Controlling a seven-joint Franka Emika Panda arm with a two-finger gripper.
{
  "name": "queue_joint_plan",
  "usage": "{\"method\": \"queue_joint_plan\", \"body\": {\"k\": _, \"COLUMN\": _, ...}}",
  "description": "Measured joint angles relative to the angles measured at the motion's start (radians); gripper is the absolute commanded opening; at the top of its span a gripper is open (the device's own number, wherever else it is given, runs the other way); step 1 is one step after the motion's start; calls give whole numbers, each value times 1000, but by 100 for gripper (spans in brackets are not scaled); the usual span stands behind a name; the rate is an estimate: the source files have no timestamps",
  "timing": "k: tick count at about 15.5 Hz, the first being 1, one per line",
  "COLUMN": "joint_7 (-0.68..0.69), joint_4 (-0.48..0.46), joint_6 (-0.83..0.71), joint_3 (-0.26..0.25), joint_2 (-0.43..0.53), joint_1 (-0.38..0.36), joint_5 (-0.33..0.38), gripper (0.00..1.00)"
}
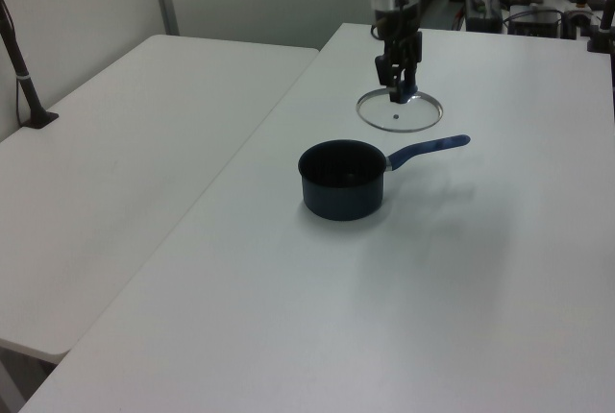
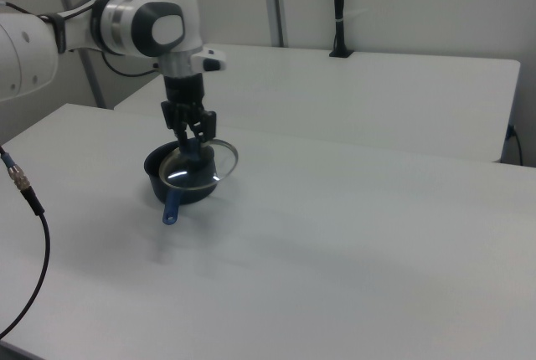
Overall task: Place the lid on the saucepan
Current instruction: 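Lift the lid and carry it over the black saucepan, then lower the lid onto the saucepan rim, aligning it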
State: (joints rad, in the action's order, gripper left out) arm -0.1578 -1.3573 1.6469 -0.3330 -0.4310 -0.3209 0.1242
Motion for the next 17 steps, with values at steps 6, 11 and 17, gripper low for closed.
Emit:
{"method": "queue_joint_plan", "body": {"k": 6, "joint_7": -116, "joint_4": 87, "joint_6": 0, "joint_3": 2, "joint_2": -73, "joint_1": -65, "joint_5": 2, "gripper": 46}}
{"method": "queue_joint_plan", "body": {"k": 11, "joint_7": -169, "joint_4": 125, "joint_6": 0, "joint_3": 37, "joint_2": -110, "joint_1": -84, "joint_5": 13, "gripper": 46}}
{"method": "queue_joint_plan", "body": {"k": 17, "joint_7": -246, "joint_4": 131, "joint_6": 78, "joint_3": 59, "joint_2": -147, "joint_1": -91, "joint_5": 13, "gripper": 46}}
